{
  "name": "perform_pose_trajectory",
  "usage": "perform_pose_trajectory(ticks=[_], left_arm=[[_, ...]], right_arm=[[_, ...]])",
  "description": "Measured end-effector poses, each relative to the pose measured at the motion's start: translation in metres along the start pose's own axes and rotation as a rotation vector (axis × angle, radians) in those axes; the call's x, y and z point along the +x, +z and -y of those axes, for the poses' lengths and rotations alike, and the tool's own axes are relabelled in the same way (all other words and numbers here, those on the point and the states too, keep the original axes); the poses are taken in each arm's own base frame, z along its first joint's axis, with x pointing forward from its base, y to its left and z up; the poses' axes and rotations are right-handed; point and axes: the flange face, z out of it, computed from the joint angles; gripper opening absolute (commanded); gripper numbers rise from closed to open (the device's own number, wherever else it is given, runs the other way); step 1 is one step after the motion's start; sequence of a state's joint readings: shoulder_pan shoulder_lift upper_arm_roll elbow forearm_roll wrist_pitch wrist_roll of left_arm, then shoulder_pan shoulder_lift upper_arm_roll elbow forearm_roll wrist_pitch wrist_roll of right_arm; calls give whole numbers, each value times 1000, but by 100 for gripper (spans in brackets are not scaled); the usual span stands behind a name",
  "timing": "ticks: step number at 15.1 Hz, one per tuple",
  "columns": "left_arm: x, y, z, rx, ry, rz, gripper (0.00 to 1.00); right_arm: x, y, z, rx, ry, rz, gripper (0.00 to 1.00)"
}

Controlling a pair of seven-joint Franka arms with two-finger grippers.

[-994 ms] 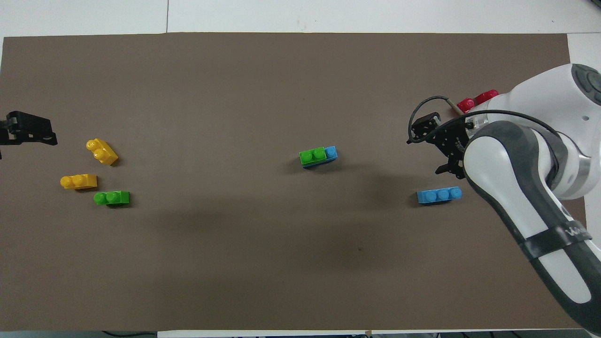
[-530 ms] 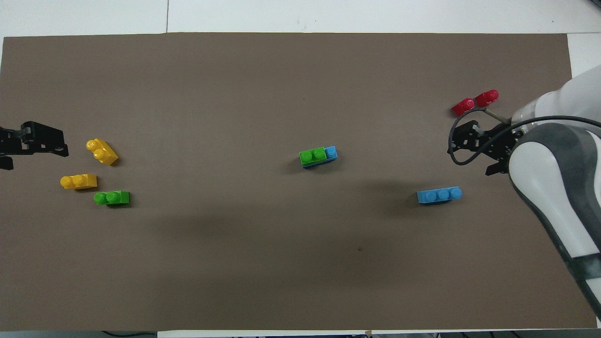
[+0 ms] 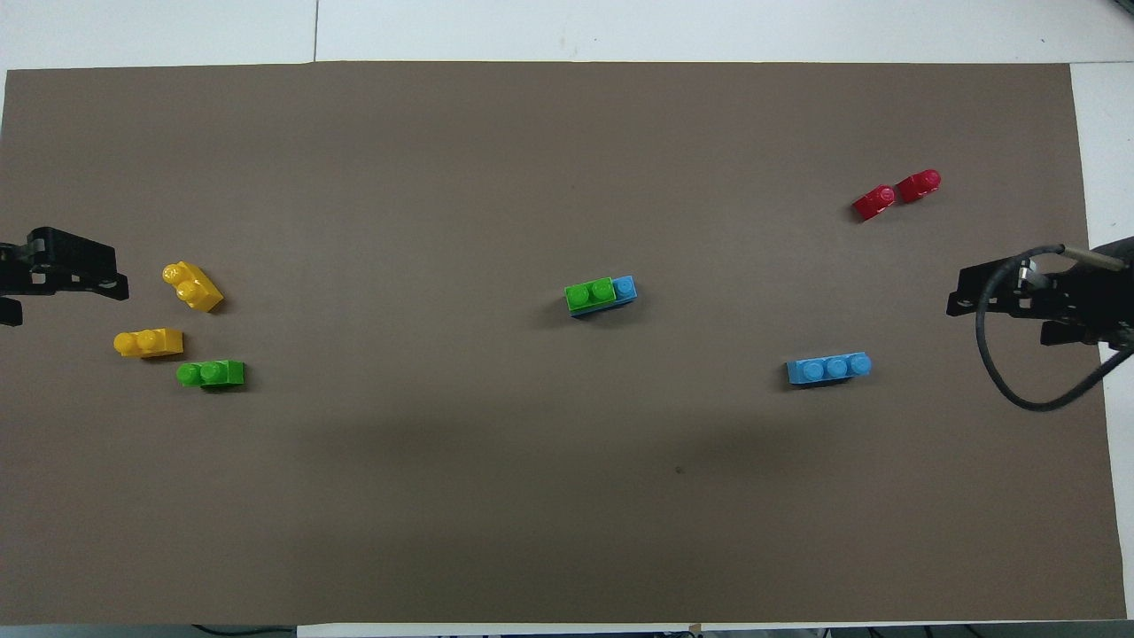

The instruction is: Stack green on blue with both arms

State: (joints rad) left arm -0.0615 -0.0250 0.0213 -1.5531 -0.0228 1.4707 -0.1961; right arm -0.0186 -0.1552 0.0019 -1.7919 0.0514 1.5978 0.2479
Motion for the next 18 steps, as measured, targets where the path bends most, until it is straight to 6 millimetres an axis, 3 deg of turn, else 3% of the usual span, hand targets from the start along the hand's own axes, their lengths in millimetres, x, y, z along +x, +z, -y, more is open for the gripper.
perform_pose_trajectory(ticks=[4,12,18], left_arm=[[4,3,-2,-4,2,-5,100],[8,6,-2,-5,3,-9,100],[8,6,-2,-5,36,-9,100]], right_arm=[[-8,-30,0,-30,-79,6,99],[12,-27,6,-45,-92,65,99],[11,-35,2,-47,-86,80,99]])
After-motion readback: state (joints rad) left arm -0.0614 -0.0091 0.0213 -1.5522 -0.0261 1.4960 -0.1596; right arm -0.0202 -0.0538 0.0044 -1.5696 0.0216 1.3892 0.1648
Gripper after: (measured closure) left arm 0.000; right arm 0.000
